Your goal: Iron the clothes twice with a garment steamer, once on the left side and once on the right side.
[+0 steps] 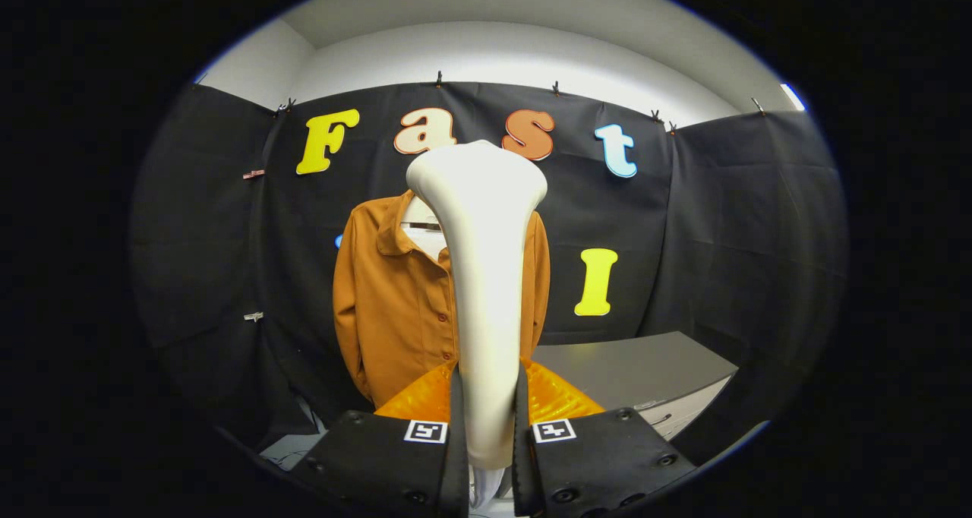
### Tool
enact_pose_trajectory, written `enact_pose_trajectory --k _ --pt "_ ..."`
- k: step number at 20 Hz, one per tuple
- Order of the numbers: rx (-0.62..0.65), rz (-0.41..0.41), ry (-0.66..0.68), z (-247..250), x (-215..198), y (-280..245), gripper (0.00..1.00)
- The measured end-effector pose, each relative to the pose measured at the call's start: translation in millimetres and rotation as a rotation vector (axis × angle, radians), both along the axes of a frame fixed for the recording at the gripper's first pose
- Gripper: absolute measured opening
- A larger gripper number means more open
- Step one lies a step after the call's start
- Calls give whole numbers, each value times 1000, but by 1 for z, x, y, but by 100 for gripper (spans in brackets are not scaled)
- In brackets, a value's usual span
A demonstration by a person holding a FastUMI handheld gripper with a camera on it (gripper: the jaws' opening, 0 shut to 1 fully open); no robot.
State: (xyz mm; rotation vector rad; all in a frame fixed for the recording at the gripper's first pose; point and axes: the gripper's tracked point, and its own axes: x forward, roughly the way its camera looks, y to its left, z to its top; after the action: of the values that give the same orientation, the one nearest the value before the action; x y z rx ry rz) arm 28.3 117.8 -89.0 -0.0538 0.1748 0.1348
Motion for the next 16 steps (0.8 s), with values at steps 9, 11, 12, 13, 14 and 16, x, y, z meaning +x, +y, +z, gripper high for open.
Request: enact_pose_trajectory --k 9,11,12,13,14,16 --pt "3 -4 1 0 0 3 26" --pt "2 -2 1 0 0 4 26" --pt "2 -2 1 0 0 4 26" --pt "2 -2 1 1 0 4 26" --pt "2 -2 0 1 -1 5 26" --pt "2 -5 -4 2 -1 5 26"
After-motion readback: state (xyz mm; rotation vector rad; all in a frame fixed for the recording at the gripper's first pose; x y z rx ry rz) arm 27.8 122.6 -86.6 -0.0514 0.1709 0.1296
